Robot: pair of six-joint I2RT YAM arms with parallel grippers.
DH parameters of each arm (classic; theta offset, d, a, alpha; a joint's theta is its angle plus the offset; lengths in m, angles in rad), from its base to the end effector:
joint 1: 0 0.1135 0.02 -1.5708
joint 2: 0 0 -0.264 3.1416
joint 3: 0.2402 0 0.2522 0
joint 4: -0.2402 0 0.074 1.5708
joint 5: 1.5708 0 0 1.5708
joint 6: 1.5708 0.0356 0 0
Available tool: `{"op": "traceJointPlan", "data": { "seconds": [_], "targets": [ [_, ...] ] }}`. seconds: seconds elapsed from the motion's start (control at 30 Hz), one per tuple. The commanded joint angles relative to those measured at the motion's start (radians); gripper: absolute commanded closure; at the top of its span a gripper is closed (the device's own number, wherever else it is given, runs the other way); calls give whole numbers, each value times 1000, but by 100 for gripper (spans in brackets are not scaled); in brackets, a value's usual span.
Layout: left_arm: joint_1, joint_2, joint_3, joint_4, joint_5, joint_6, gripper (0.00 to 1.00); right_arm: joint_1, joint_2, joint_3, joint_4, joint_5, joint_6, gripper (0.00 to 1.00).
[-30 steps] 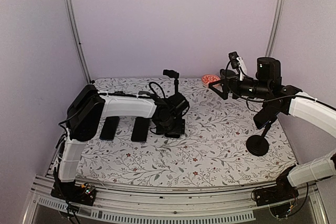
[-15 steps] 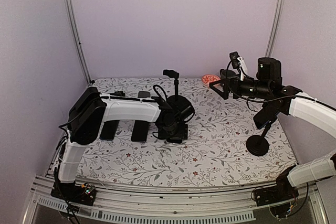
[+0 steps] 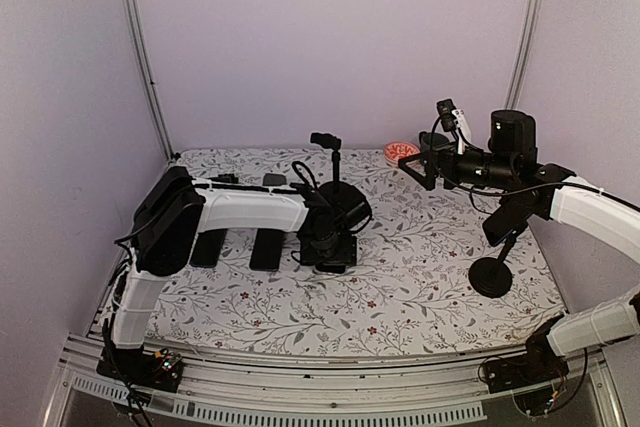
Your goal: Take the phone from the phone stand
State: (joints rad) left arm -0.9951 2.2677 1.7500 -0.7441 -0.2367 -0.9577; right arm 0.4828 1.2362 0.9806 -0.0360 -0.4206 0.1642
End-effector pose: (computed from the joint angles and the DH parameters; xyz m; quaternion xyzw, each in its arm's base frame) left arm 0.2602 -0.3855 0.1434 0.0002 0.9813 -0.0613 0.1822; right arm 0.2479 0.1463 0.3284 -0.2475 0.7550 0.3444 0.5002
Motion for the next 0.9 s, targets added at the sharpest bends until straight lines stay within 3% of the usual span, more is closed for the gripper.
{"op": "traceJointPlan", "data": {
  "seconds": [0.0, 0.23, 0.53, 0.87],
  "targets": [
    [-7, 24, 33, -23, -24, -12, 26, -7, -20, -3, 23, -7, 4, 1],
    [-8, 32, 44, -34, -27, -10, 20, -8, -17, 0, 24, -7, 3, 1],
    [-8, 33, 45, -34, -27, -10, 3, -9, -17, 0, 23, -9, 6, 1],
    [-8, 25, 48, -29, -33, 10, 1, -11, -24, 7, 15, -8, 7, 1]
  ]
}}
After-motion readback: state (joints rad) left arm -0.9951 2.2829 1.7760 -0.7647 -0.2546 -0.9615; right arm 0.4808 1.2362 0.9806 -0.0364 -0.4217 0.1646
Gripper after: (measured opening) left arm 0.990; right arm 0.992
